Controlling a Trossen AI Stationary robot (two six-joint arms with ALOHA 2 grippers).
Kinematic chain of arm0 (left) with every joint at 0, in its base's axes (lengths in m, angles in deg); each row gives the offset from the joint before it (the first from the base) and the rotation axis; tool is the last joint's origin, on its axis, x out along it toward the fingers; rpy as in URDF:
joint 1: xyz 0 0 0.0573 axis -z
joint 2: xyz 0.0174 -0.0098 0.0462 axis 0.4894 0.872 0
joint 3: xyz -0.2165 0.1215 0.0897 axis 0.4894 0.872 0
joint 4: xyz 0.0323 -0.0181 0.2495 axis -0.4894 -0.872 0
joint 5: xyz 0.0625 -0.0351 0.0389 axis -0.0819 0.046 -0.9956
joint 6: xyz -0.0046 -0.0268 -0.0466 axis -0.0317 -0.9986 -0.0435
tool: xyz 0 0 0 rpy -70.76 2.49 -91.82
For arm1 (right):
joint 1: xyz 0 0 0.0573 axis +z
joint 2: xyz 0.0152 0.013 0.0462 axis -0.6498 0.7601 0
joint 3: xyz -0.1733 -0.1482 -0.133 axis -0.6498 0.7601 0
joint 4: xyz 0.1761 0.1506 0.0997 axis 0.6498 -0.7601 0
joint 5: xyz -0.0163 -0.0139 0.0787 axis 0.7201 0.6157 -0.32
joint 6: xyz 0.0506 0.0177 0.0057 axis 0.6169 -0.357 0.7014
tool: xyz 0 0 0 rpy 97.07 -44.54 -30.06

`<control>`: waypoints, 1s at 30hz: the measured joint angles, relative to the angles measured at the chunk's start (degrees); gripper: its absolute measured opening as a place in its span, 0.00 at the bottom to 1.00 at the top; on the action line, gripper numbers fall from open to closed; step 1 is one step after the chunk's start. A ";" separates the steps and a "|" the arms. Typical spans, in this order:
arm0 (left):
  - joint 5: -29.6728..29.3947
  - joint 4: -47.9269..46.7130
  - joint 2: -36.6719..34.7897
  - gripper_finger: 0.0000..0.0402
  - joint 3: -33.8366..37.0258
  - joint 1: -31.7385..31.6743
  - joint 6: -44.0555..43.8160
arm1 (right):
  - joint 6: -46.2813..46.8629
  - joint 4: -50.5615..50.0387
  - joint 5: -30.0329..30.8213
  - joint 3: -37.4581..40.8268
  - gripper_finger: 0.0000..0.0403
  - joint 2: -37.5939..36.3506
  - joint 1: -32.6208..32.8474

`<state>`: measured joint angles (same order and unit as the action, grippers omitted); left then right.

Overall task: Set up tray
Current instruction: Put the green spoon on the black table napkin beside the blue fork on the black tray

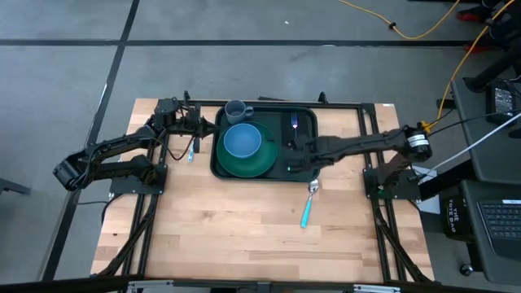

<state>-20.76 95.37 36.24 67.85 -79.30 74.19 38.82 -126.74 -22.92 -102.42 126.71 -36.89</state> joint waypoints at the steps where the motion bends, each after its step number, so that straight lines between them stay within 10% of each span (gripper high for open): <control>1: 0.00 0.00 0.00 0.01 0.00 0.00 0.00 | 1.14 -0.15 -0.23 0.02 0.35 0.08 0.97; 30: -0.01 0.73 0.00 0.01 0.00 0.01 0.01 | 41.26 6.01 -8.90 12.60 0.35 0.44 18.76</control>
<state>-20.77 96.10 36.24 67.85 -79.29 74.20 80.08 -120.73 -31.82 -89.83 127.14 -18.14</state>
